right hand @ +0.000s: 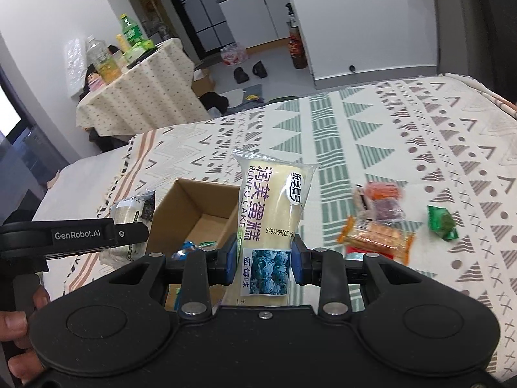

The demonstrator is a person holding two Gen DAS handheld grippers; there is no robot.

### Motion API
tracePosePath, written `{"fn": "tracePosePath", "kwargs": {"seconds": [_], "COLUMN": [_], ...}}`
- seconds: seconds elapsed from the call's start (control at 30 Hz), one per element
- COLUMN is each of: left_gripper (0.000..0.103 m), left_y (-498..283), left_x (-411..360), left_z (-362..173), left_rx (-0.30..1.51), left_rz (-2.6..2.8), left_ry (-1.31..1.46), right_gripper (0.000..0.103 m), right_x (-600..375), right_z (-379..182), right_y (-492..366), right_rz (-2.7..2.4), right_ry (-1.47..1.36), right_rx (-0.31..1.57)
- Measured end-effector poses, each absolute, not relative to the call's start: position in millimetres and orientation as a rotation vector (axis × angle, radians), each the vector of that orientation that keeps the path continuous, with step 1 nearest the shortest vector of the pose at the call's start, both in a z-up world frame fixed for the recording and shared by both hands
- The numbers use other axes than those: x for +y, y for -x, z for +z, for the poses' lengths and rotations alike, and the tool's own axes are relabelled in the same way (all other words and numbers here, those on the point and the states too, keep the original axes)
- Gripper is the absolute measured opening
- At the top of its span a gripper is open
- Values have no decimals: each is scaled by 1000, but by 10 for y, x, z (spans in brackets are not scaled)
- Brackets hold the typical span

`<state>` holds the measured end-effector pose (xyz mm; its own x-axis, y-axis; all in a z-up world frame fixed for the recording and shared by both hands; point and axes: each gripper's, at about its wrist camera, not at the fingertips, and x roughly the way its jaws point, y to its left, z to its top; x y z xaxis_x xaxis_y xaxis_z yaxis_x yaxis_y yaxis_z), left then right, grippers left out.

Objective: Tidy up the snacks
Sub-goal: 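Carry both packets over the cardboard box and open both grippers to drop them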

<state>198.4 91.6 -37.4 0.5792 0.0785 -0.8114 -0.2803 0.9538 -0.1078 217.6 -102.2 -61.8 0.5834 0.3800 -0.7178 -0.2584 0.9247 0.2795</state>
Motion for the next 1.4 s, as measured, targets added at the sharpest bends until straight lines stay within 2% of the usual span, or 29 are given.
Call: {"fn": "tracePosePath", "kwargs": {"seconds": [0.5,1.1,1.2,1.23,1.4], "left_gripper": [46,64,69,72,79], "left_y": [-1965,-1962,-1963,-1965,-1989], "left_x": [1432,1937,2005,2020,2012], "left_z": [-669,-642,-632,-625,-609], "left_rx": [1004,971,969,968,971], "left_rz": [308,375,386,385,372], "left_ry": [317,403,414,419,427], "right_gripper": [32,32,41,48,49], "right_x": [-544,133,184,176,59], "right_z": [-682,-826,-820,-817,-824], "right_y": [-2275,-2582,-2627,-2635,-2629], "right_rz": [424,495,519,520,486], "right_ry": [-91,-124,-167,-182,-201], "right_rx": [901,961,965,967,978]}}
